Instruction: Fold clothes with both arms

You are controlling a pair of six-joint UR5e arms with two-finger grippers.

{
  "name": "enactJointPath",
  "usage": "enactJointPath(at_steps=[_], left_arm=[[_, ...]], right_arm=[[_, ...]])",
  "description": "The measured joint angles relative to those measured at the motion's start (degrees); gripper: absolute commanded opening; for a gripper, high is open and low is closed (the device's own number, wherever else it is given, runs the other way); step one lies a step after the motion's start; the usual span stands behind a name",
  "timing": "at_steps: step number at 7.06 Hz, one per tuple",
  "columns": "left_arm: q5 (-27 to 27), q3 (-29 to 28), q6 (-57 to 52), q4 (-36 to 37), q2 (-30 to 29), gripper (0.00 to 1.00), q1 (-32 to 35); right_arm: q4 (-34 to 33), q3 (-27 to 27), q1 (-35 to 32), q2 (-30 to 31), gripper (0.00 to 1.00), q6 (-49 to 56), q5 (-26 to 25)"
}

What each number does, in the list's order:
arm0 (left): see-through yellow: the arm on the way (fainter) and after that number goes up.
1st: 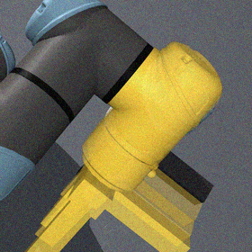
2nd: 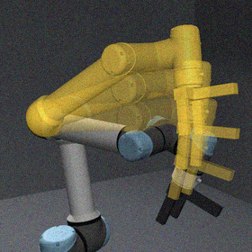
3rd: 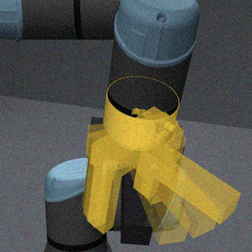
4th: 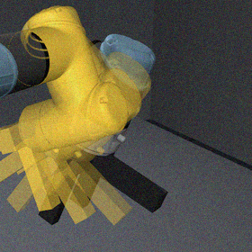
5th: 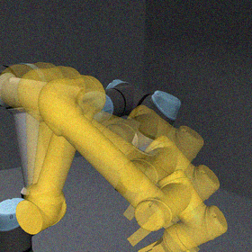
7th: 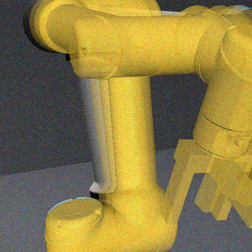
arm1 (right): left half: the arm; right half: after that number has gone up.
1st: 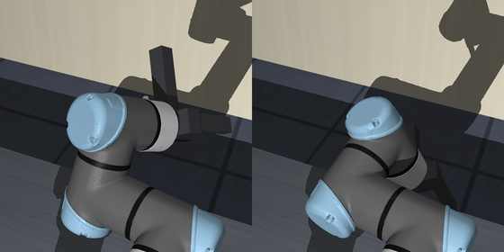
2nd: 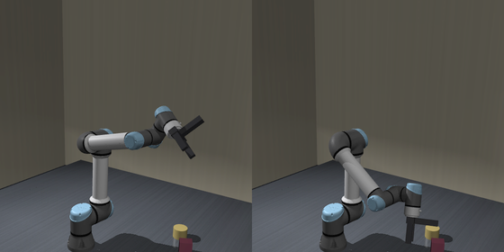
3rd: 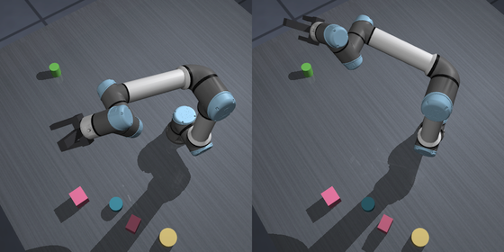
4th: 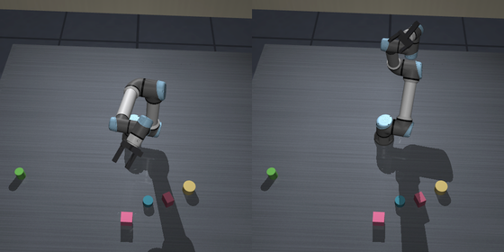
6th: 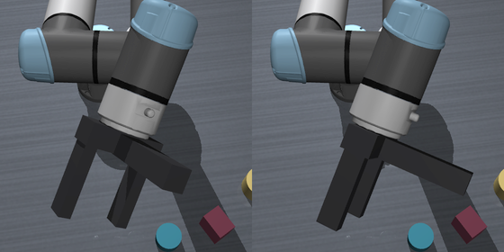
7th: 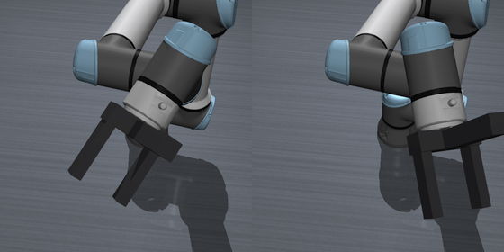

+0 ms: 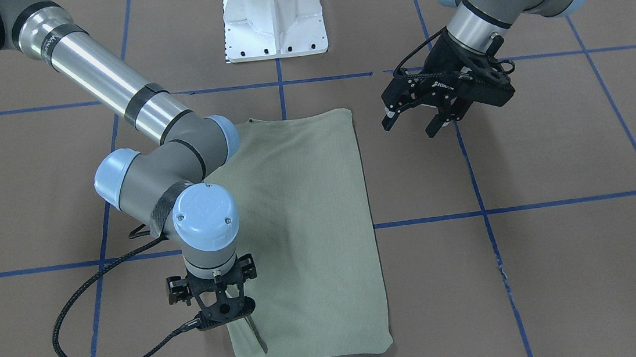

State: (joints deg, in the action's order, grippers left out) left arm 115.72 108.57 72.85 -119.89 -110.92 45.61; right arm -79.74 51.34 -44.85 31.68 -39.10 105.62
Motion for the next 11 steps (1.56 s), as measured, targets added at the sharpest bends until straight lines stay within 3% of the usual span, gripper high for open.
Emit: enactJointPath(at_steps=[7, 11], left_arm=[[0.0, 0.1, 0.1, 0.0, 0.0, 1.0, 0.0], [0.0, 1.8, 0.1, 0.4, 0.0, 1.0, 0.1]], right_arm=[[2.2, -2.8, 0.2, 0.1, 1.0, 0.2, -1.2], [2.5, -6.6, -3.9, 0.7, 1.0, 1.5, -1.1]])
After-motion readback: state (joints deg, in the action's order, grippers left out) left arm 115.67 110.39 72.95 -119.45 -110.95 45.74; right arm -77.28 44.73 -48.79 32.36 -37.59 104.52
